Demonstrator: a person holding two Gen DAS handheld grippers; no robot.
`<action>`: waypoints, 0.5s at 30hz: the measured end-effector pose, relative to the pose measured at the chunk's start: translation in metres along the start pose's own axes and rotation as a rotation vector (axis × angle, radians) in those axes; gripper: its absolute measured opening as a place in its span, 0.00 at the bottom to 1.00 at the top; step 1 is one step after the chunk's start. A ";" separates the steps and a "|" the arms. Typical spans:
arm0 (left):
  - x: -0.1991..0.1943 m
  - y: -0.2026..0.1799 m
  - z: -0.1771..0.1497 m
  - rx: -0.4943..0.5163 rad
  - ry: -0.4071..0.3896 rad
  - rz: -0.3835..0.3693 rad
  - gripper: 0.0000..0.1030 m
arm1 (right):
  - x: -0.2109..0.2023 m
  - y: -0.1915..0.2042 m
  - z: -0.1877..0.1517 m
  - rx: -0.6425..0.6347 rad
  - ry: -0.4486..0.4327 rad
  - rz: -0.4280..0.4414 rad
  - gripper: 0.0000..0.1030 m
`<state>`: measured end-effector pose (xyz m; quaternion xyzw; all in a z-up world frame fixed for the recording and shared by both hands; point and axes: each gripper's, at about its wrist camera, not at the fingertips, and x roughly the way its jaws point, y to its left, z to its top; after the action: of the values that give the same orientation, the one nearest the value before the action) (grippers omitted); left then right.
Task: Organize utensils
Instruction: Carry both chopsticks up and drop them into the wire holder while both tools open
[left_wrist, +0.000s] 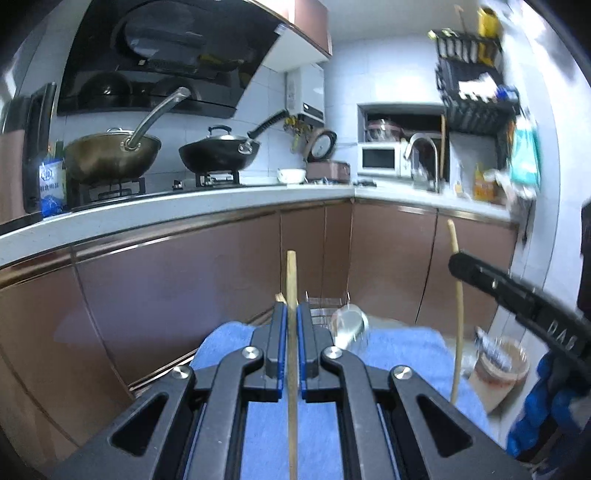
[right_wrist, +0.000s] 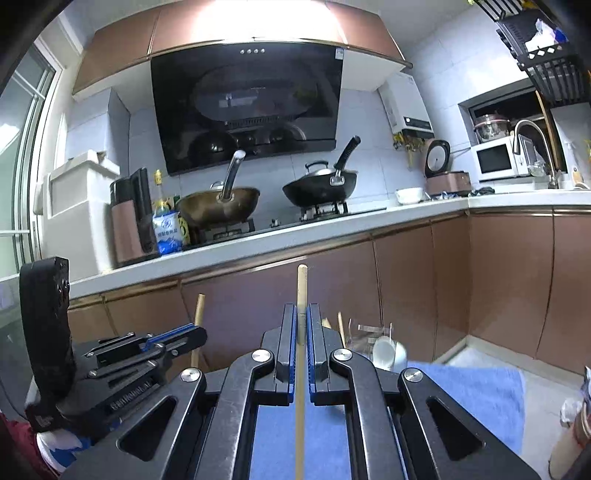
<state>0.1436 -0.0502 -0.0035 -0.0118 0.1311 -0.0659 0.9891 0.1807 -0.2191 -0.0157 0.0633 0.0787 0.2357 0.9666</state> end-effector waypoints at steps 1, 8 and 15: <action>0.006 0.005 0.007 -0.020 -0.010 -0.006 0.05 | 0.007 -0.004 0.004 0.005 -0.014 0.003 0.05; 0.053 0.032 0.045 -0.155 -0.078 -0.065 0.05 | 0.062 -0.025 0.032 0.024 -0.111 0.001 0.05; 0.112 0.041 0.063 -0.263 -0.172 -0.078 0.05 | 0.123 -0.045 0.040 0.026 -0.185 -0.062 0.05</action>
<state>0.2726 -0.0242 0.0268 -0.1520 0.0528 -0.0854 0.9833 0.3160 -0.2050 0.0013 0.0947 -0.0061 0.1978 0.9756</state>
